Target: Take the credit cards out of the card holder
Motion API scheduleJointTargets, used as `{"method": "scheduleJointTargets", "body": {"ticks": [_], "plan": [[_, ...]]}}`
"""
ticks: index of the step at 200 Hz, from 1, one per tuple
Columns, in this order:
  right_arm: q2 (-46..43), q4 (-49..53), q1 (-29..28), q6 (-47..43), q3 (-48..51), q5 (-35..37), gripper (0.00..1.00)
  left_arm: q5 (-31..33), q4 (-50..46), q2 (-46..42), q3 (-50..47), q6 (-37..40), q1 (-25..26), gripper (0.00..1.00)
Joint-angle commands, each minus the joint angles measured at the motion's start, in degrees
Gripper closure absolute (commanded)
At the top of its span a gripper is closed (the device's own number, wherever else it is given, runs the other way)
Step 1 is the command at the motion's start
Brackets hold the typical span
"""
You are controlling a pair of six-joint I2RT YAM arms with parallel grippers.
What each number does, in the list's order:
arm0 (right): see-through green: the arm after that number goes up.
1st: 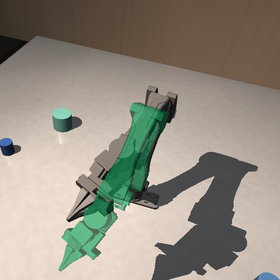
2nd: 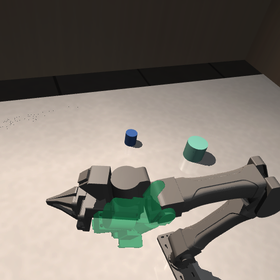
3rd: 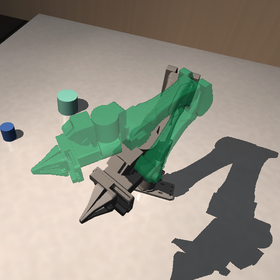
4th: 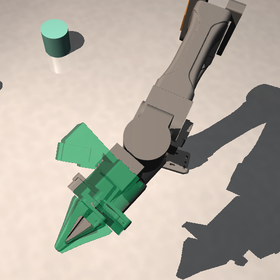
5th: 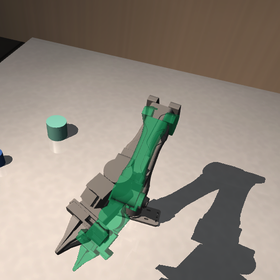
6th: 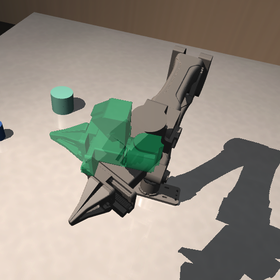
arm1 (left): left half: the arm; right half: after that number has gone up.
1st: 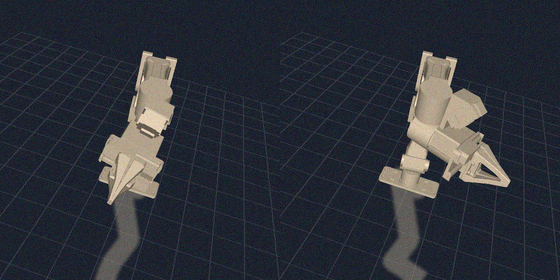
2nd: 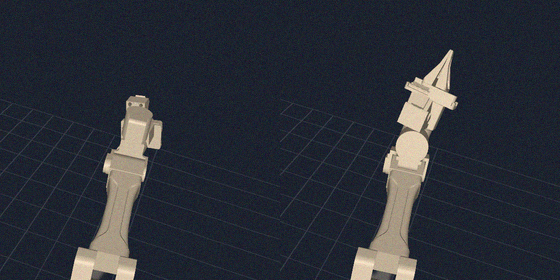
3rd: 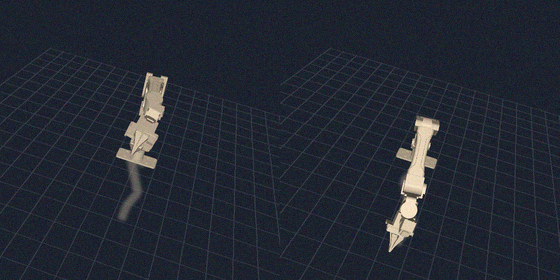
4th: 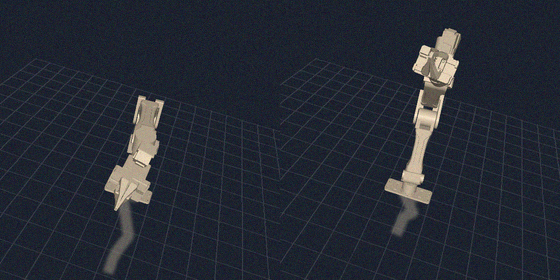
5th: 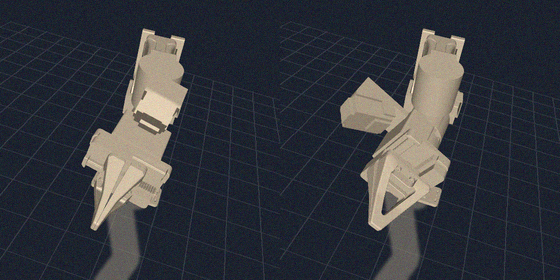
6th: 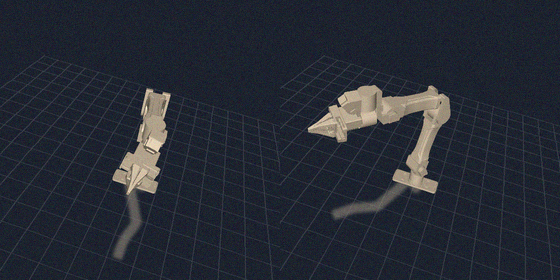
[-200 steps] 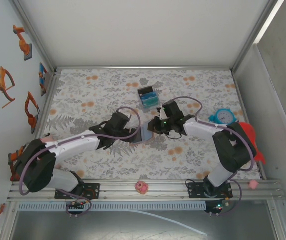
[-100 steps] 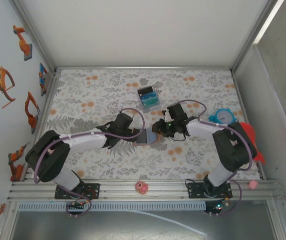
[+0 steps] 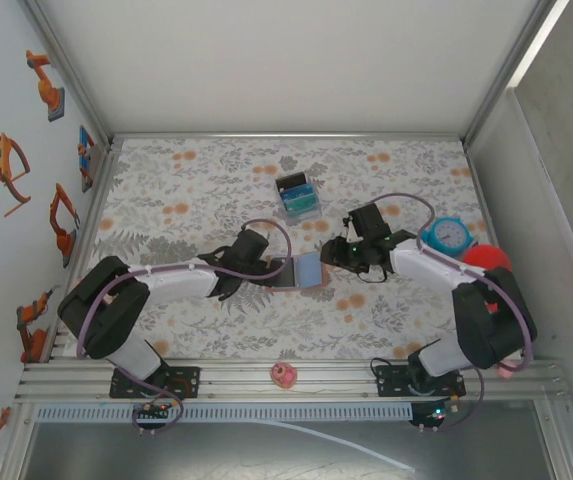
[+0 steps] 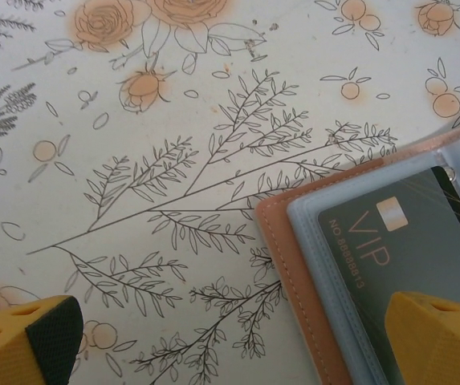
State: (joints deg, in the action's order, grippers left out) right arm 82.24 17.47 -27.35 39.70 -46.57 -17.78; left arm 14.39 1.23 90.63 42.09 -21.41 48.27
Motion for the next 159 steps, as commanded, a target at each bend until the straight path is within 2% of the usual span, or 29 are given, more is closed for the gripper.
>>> {"method": "scheduleJointTargets", "body": {"ticks": [1, 24, 66, 87, 113, 159], "plan": [[-5.0, 4.7, 0.3, -1.1, -1.6, 4.9, 0.61, -0.4, 1.3, 0.8, -1.2, -2.6, 0.3, 0.03], [-8.4, 3.4, -0.1, 0.5, -0.7, 4.8, 0.67, 0.1, 1.5, 0.3, -2.2, -4.4, 0.3, 0.03], [-8.0, -1.7, -5.6, 3.7, -0.2, 5.9, 0.67, 0.0, 2.3, -0.7, -4.3, -7.8, 0.3, 0.03], [-4.6, -8.6, -6.7, 7.8, 0.9, 1.6, 0.67, -0.3, 2.5, -0.4, -4.6, -8.4, 0.3, 0.03], [0.3, -19.1, -6.8, 11.7, 3.2, -5.2, 0.74, -0.9, 2.3, 0.1, -4.6, -8.2, 0.3, 0.03], [6.7, -24.1, -6.8, 12.7, 4.0, -9.1, 0.83, -1.5, 1.3, 0.3, -3.9, -8.1, 0.3, 0.03]]}}
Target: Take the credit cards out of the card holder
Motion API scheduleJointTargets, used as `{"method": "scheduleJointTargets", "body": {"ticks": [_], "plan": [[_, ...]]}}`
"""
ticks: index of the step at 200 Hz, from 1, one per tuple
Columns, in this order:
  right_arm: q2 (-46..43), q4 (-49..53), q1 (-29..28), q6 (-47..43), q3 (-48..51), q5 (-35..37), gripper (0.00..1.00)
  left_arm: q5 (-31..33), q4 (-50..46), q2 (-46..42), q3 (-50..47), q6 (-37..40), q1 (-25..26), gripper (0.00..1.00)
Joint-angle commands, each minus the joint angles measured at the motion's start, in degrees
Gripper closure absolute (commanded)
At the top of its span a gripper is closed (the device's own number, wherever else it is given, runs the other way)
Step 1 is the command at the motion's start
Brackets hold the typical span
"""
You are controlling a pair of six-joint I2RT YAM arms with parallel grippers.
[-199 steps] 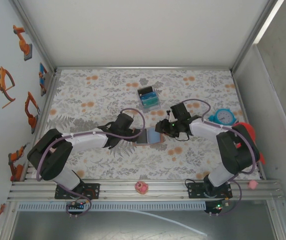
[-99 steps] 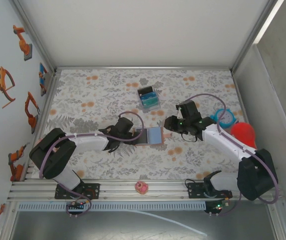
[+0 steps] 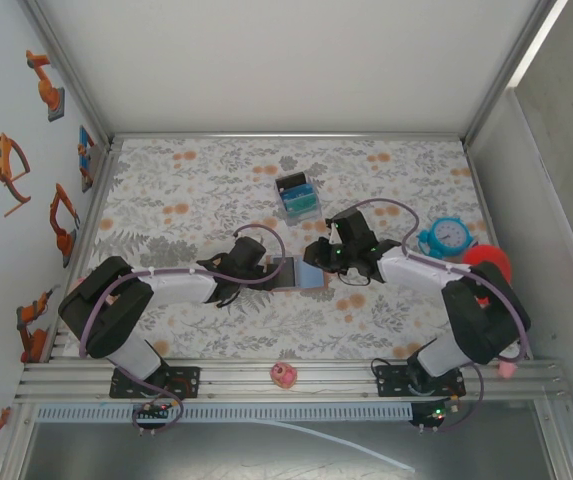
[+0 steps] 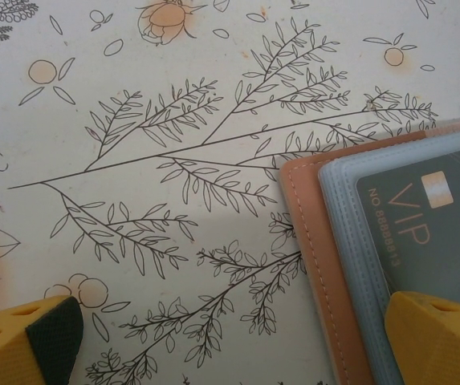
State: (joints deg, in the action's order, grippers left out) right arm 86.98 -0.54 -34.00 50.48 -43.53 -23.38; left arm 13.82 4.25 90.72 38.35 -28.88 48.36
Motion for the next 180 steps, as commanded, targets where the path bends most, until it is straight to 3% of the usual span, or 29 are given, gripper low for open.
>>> {"method": "scheduleJointTargets", "body": {"ticks": [1, 42, 95, 180], "plan": [[2.0, -6.1, -0.2, 1.9, 1.0, -3.6, 0.83, -0.9, -1.7, 0.3, -0.2, -0.6, 0.2, 0.03], [6.5, -8.9, -0.2, 1.7, 1.2, -5.7, 0.89, -1.3, -2.4, 0.8, 0.3, -0.7, 0.2, 0.03], [10.5, -9.3, -0.2, 0.9, 0.6, -6.2, 0.84, -1.5, -2.7, 0.9, 0.2, -0.8, 0.2, 0.03], [13.5, -11.7, -0.2, 1.8, 0.3, -8.4, 0.84, -1.9, -2.6, 1.8, 0.8, -0.9, 0.3, 0.03]]}}
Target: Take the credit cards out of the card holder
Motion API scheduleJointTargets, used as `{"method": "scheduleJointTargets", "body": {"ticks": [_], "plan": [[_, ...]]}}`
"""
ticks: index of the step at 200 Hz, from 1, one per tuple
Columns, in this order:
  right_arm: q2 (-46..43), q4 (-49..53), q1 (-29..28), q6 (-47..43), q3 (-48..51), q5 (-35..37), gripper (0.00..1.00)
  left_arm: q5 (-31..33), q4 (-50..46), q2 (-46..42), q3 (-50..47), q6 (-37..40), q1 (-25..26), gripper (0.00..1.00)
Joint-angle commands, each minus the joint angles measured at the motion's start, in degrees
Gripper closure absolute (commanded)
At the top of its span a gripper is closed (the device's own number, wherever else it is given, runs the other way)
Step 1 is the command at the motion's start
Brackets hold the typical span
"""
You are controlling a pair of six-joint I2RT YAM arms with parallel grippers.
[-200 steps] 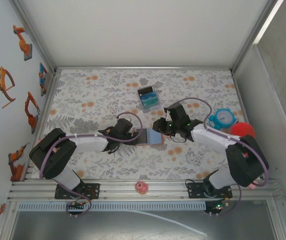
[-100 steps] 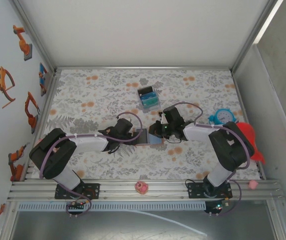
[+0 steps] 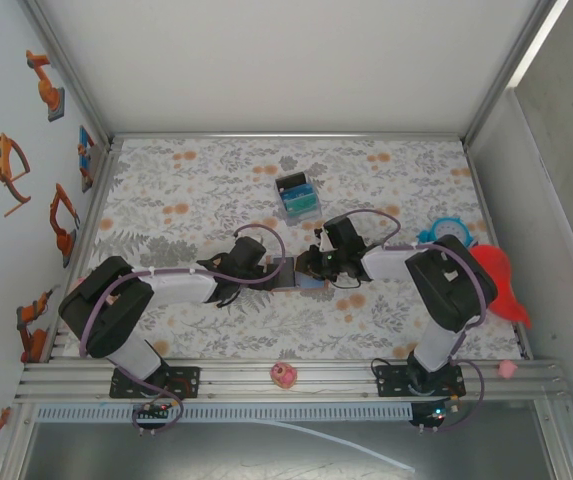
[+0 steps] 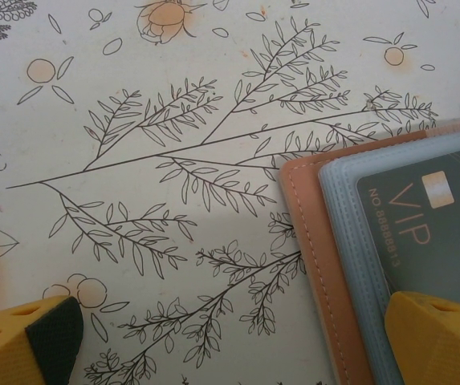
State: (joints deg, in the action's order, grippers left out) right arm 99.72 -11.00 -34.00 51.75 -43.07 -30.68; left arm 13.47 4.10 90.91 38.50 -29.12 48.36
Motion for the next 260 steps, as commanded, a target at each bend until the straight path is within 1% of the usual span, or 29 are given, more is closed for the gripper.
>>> {"method": "scheduleJointTargets", "body": {"ticks": [1, 68, 133, 179, 202, 260], "plan": [[0.7, -1.2, -0.2, 0.6, -0.2, -1.1, 0.84, -1.6, -2.5, 1.6, 0.6, -0.7, 0.3, 0.03], [2.0, -2.6, -0.2, 1.5, -0.2, -2.1, 0.84, -2.2, -2.6, 2.2, 1.2, -0.7, 0.6, 0.03], [1.7, -4.2, -0.3, 1.8, 0.1, -3.2, 0.86, -2.6, -2.7, 2.8, 1.8, -0.8, 1.2, 0.03], [2.8, -6.5, -0.3, 2.8, 0.3, -4.1, 0.93, -2.6, -3.0, 2.6, 1.9, -0.9, 1.6, 0.03], [2.9, -6.8, -0.3, 2.8, 0.4, -4.3, 1.0, -2.4, -3.2, 2.5, 1.8, -1.1, 1.7, 0.03], [2.4, -5.1, -0.2, 1.6, 0.4, -3.1, 1.0, -0.9, -4.4, 0.7, 1.6, -1.4, 1.7, 0.03]]}}
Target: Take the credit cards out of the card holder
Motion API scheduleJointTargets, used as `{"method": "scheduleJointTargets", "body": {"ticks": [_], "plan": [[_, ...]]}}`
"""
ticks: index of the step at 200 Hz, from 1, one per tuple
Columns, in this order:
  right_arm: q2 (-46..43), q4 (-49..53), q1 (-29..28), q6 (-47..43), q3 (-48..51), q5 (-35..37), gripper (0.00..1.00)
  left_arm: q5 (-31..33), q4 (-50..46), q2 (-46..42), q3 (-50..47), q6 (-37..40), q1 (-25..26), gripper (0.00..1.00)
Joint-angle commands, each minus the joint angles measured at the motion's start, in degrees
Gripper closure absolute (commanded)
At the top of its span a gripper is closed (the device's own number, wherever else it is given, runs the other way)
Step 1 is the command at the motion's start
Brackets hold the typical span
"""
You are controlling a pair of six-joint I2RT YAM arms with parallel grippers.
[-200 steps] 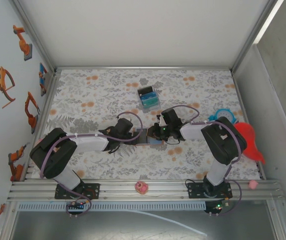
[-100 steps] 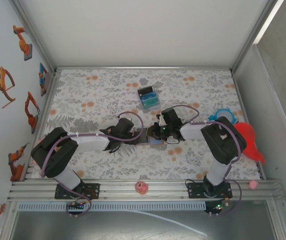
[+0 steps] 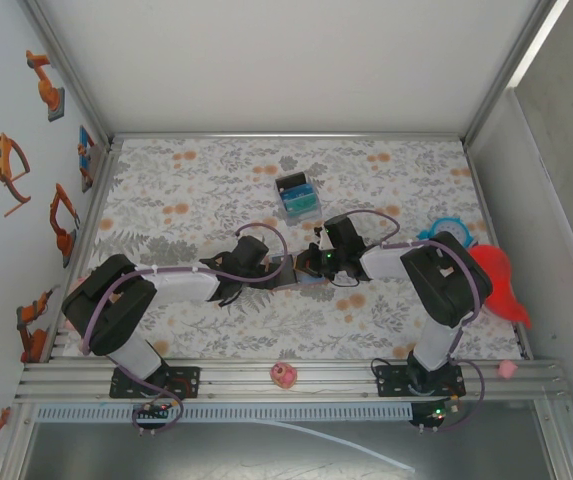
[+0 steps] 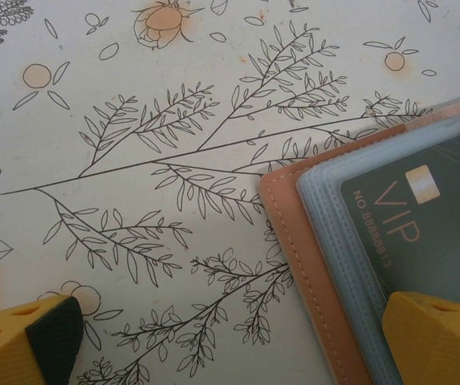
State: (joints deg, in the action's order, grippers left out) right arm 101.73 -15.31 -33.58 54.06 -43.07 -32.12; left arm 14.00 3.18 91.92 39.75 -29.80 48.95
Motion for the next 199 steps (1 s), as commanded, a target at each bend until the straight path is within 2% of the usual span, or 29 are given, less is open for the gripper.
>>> {"method": "scheduleJointTargets", "body": {"ticks": [1, 199], "plan": [[0.4, -0.6, -0.6, -0.8, 0.4, -1.6, 1.0, -1.4, -3.4, -0.3, 0.4, -0.7, 1.1, 0.03], [-3.8, 7.6, 2.6, -5.5, -0.6, 2.8, 1.0, 0.6, -4.7, -0.5, 1.6, 0.5, 0.7, 0.03]]}}
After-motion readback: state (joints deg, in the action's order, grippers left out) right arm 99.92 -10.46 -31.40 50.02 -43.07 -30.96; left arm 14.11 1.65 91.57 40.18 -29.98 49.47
